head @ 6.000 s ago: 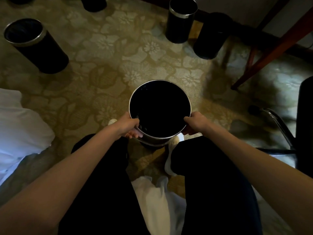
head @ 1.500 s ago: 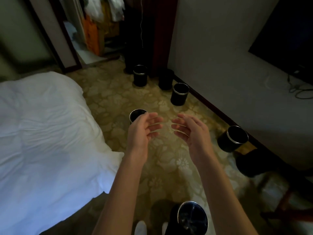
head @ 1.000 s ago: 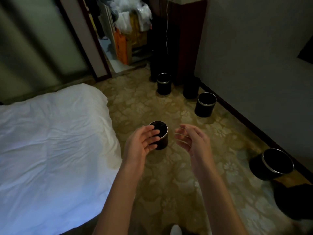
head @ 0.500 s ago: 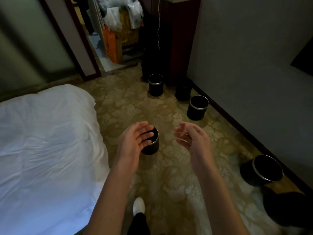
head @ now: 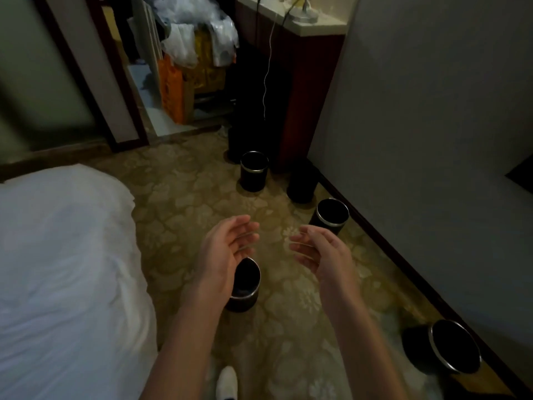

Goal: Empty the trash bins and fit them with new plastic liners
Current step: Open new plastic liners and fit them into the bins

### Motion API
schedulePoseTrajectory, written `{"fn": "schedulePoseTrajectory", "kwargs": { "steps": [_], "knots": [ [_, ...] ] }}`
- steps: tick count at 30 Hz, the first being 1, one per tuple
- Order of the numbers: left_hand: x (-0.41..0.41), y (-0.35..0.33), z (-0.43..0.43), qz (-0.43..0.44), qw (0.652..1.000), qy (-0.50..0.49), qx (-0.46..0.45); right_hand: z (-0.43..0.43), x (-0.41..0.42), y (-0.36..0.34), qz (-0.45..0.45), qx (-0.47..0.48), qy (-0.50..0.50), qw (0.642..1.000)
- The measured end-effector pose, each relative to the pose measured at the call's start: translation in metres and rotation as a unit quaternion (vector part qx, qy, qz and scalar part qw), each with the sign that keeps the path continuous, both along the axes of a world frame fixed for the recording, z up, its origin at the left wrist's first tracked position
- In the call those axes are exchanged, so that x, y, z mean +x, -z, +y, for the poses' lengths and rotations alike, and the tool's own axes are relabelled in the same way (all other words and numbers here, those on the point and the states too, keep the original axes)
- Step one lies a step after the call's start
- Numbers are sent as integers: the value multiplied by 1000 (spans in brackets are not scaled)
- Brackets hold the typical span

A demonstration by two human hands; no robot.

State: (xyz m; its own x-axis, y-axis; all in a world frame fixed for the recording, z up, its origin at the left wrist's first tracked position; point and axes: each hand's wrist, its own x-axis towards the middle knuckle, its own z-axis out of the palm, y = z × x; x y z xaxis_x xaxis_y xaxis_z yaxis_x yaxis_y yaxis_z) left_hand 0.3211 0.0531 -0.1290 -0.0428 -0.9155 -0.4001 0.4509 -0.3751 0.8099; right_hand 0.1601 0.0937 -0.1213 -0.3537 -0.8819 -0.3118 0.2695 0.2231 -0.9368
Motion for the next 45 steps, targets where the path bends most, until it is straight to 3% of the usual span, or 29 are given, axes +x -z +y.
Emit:
{"fn": "schedulePoseTrajectory", "kwargs": {
  "steps": [18, 35, 45],
  "knots": [
    [60, -10, -180, 10, 996, -82, 15, -222, 73, -5, -36, 14, -110, 993],
    [-93, -4, -423, 25, 976, -207, 65, -504, -78, 17, -74, 40, -176, 981],
    [-138, -13, -522, 6, 973, -222, 61, -600, -127, 23, -88, 38, -182, 979]
  ]
}}
